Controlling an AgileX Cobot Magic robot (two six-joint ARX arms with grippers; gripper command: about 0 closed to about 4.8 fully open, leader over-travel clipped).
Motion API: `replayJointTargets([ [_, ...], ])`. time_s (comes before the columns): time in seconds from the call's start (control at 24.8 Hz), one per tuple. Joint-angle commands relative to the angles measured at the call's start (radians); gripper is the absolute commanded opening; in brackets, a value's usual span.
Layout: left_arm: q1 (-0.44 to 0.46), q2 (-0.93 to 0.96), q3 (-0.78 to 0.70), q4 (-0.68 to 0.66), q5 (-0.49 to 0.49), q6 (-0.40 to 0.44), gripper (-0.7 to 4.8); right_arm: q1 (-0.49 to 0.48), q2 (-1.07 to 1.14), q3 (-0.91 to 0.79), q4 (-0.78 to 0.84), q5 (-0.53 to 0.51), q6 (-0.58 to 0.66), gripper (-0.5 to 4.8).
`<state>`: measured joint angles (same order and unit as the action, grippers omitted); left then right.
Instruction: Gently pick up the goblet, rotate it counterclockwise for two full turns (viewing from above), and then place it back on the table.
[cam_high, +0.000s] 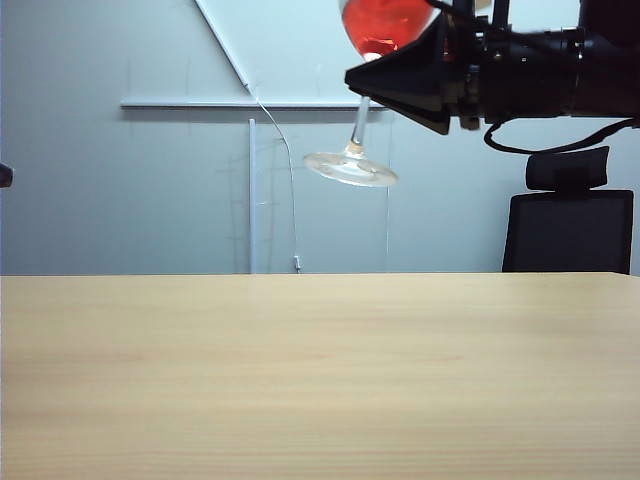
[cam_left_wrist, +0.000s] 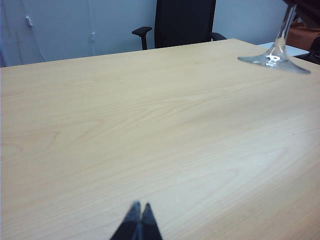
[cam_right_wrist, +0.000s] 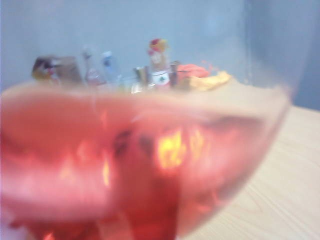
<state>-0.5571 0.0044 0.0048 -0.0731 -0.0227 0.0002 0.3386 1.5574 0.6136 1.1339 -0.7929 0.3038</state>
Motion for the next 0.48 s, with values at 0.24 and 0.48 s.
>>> replayJointTargets([
  [0.24,0.001,0.002,0.004,0.000,0.000,0.000,-0.05,-0.001,-0.006,0.008,-0.047,0.386,0.256,-0.06],
  [0.48,0.001,0.002,0.004,0.000,0.000,0.000,-0.05,0.035,-0.006,0.013,-0.197,0.556,0.272,-0.06],
])
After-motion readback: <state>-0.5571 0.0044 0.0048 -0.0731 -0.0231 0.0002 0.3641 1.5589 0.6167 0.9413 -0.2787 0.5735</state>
